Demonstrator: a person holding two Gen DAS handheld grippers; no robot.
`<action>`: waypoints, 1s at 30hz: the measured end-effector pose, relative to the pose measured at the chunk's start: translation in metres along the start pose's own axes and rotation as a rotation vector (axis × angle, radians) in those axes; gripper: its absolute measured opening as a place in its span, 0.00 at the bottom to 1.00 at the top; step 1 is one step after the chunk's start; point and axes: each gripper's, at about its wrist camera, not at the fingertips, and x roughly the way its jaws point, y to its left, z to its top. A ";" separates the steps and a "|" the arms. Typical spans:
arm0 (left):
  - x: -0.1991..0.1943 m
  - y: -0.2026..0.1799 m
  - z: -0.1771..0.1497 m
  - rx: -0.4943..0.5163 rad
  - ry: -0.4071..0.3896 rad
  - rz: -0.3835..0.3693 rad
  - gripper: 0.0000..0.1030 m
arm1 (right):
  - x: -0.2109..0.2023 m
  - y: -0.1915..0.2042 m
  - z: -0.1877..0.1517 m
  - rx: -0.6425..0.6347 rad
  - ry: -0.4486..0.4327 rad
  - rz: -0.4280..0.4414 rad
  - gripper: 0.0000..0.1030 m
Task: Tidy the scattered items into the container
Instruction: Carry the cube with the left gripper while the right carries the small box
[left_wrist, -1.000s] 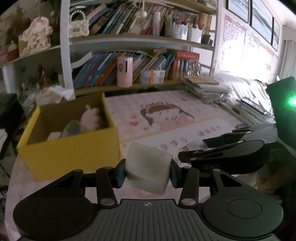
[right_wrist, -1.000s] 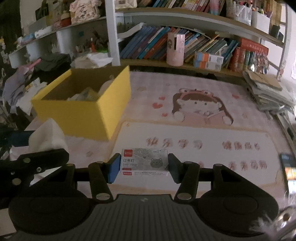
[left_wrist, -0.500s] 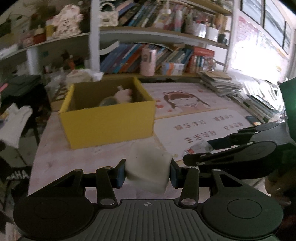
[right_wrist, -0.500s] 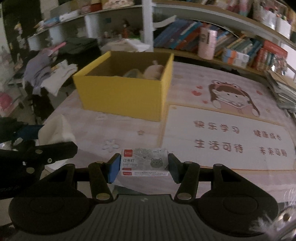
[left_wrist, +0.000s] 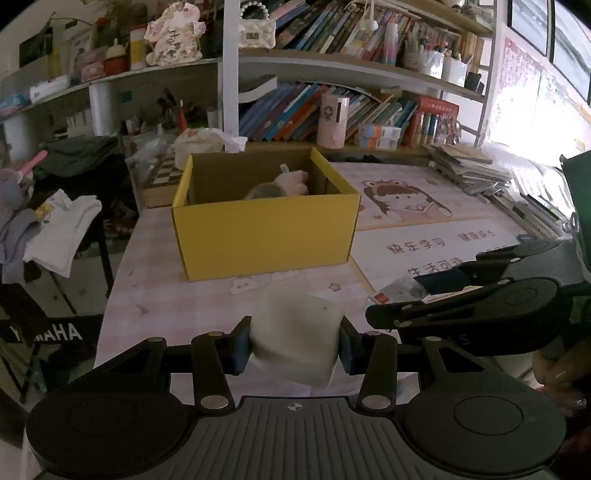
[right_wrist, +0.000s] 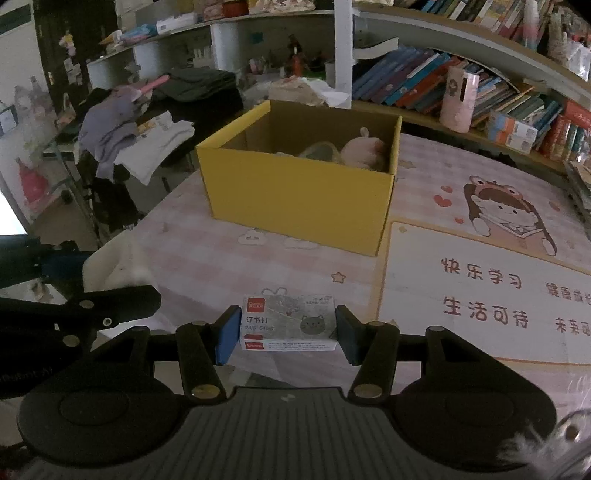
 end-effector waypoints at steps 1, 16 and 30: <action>0.001 0.001 0.000 0.000 0.001 0.000 0.43 | 0.001 0.000 0.001 0.000 0.000 0.000 0.51; 0.009 0.002 0.004 0.002 0.004 -0.013 0.43 | 0.007 0.000 0.006 -0.001 0.007 -0.001 0.51; 0.022 0.013 0.011 -0.015 0.016 -0.025 0.43 | 0.026 -0.001 0.020 -0.015 0.032 0.000 0.51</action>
